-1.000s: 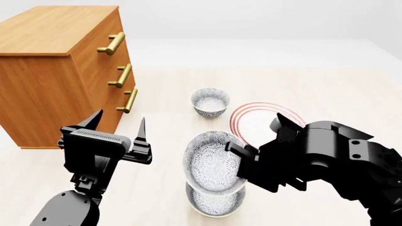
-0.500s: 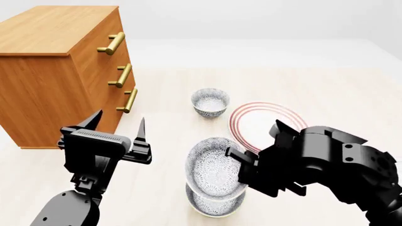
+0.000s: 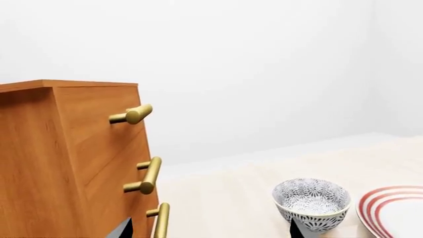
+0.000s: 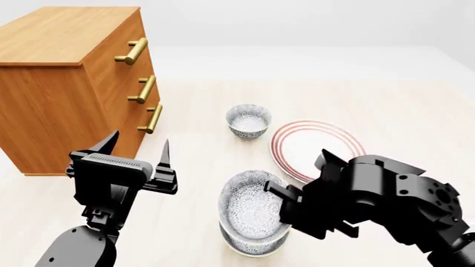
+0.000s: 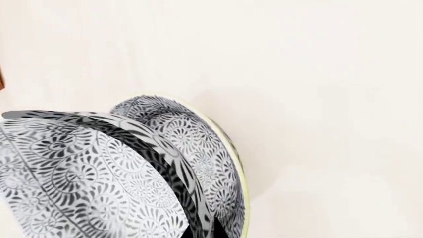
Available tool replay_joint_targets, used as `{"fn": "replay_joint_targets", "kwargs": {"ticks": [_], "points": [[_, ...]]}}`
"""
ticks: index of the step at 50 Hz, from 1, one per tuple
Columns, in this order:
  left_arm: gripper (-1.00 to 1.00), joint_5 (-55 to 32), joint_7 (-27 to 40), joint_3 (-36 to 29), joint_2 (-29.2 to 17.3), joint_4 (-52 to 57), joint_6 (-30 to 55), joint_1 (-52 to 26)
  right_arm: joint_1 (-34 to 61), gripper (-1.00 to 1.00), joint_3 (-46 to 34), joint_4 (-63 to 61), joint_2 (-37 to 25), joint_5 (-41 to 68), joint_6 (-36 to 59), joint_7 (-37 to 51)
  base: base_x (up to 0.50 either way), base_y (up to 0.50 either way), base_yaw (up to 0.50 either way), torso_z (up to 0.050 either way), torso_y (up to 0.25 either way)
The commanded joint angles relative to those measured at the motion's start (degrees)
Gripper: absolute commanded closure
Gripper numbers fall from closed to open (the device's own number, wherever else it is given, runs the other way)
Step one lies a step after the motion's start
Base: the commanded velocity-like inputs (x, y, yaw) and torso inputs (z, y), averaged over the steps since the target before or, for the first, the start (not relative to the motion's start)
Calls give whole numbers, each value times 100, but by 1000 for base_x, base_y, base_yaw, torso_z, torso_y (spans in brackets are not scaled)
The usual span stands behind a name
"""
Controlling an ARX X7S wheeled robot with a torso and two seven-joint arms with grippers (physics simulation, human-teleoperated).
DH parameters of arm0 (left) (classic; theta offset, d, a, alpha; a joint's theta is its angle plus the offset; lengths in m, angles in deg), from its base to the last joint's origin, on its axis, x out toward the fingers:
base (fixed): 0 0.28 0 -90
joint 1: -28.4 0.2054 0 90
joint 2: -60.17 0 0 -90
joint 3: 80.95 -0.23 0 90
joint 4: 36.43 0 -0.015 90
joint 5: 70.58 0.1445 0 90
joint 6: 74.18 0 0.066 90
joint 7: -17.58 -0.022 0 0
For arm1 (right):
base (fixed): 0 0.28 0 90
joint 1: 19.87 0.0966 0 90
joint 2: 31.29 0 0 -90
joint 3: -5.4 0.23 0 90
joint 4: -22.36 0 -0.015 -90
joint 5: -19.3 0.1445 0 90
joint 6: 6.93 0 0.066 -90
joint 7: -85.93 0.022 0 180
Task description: Stack the bowl in the middle on the bowl at the back.
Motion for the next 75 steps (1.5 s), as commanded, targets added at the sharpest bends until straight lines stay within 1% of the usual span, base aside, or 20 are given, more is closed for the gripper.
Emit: {"fn": "replay_joint_targets", "kwargs": {"ticks": [1, 63, 64, 75], "points": [[-100, -20, 9, 6, -13, -18, -11, -3, 26, 100, -61, 122, 56, 45, 21, -81, 0, 0, 0, 0, 0], [-100, -72, 54, -13, -58, -111, -112, 3, 75, 100, -386, 388, 72, -173, 211, -361, 0, 0, 0, 0, 0], [-100, -72, 54, -14, -58, -115, -115, 1, 77, -100, -389, 392, 72, -191, 211, -371, 0, 0, 0, 15, 0], [-100, -98, 65, -6, -64, -113, -120, -11, 129, -100, -411, 319, 63, -140, 278, -390, 0, 0, 0, 0, 1]]}}
